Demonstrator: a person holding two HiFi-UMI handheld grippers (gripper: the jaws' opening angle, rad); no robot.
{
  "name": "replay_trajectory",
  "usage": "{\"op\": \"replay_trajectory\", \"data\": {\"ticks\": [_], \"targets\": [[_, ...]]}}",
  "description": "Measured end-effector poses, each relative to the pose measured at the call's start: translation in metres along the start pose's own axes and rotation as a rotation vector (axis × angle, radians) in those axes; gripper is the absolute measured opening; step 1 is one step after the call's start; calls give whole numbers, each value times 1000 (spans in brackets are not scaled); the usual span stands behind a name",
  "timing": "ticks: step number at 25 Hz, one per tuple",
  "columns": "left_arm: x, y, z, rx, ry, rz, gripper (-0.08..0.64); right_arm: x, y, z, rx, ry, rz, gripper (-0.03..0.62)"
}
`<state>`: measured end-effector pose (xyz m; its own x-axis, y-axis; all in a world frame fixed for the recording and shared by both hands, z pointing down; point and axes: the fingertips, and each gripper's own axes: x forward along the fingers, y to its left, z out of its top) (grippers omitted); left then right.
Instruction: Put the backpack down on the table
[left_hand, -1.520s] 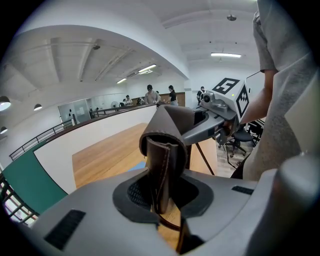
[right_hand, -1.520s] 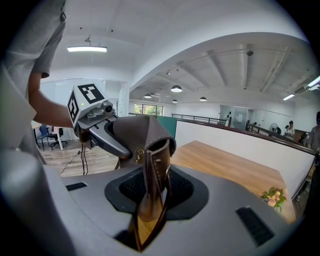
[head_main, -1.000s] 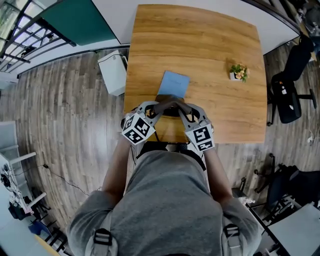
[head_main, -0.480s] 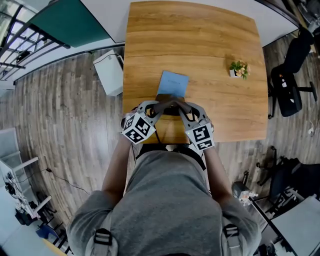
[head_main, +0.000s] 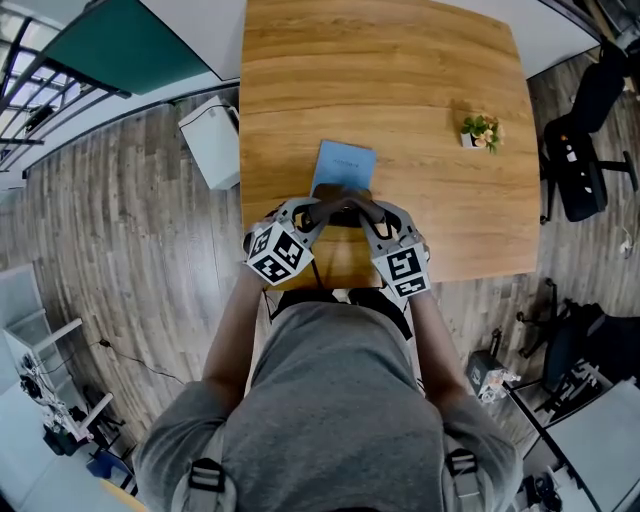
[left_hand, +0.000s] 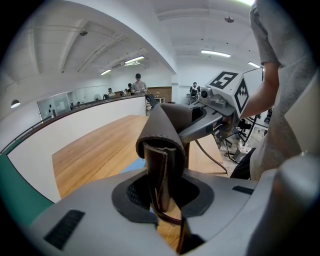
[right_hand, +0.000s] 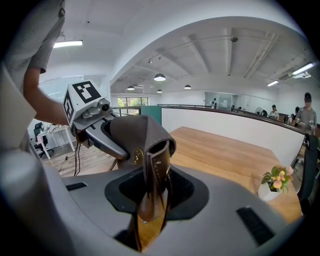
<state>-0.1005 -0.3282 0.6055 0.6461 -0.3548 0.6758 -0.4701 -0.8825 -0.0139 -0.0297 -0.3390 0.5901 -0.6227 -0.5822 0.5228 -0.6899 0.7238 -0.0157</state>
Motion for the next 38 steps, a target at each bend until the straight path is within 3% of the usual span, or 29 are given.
{"op": "replay_trajectory", "data": {"ticks": [18,25,38], "targets": [[31,18,-32,43,75,-61,94,36,-6,-29,6,72,-8,104],[36,21,-33,58,68,-62,98,40,-11,-30,0,75,-25,112],[38,16,-32,133,49,-60,117,33,-13,-36,-113,118,-106,166]]}}
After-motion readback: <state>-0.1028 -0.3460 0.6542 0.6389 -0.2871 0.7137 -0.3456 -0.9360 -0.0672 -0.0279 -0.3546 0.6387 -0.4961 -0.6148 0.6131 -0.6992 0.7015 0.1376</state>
